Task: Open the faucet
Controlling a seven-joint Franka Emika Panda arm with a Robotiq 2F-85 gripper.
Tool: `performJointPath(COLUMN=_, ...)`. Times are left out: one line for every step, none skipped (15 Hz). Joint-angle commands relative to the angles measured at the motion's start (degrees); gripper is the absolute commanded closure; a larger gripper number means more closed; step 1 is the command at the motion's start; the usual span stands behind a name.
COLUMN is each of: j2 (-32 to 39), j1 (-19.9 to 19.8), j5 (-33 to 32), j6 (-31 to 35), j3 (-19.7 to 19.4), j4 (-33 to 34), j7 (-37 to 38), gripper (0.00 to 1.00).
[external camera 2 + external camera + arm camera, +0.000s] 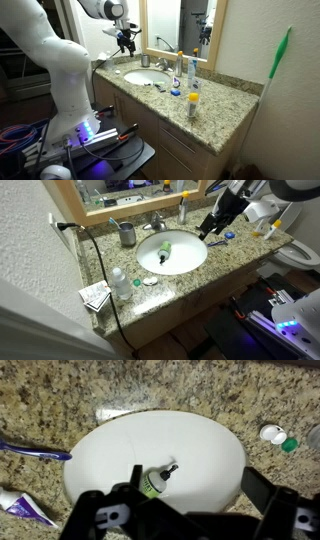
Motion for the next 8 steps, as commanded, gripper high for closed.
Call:
performJointPath(j2=0.0, j1=0.3, j5=-0.2, j6=-0.1, j3=-0.3, j4=0.1, j7=0.1, gripper=0.0)
performJointPath(j2=4.6, j1=0.4, j5=-1.8, j6=-1.8, j3=1.6, j4=2.5, j7=1.3, gripper=0.0)
performJointPath(j2=7.6, j1=-1.6, j5=-5.9, j6=1.9, j3=4.4, j4=3.7, j7=4.9, gripper=0.0)
performJointPath(j2=11.2, j1=-3.0, j5=-8.7, j6=5.7, j3=6.1, j4=6.1, j7=8.2, gripper=0.0)
performJointPath(j2=14.3, j1=-4.2, j5=-12.0, j6=9.5, j3=7.4, j4=8.6, j7=12.0, gripper=0.0)
performJointPath(j2=16.3, j1=-6.5, j5=-18.0, j6=14.0, j3=9.2, j4=10.2, j7=17.0, gripper=0.0)
performJointPath(j2=18.4, j1=-10.3, j5=-23.8, j6=16.2, j3=12.1, j4=12.6, j7=22.2, gripper=0.0)
performJointPath(j2=19.9, j1=-14.5, j5=-29.0, j6=17.0, j3=15.3, j4=15.2, j7=27.0, gripper=0.0)
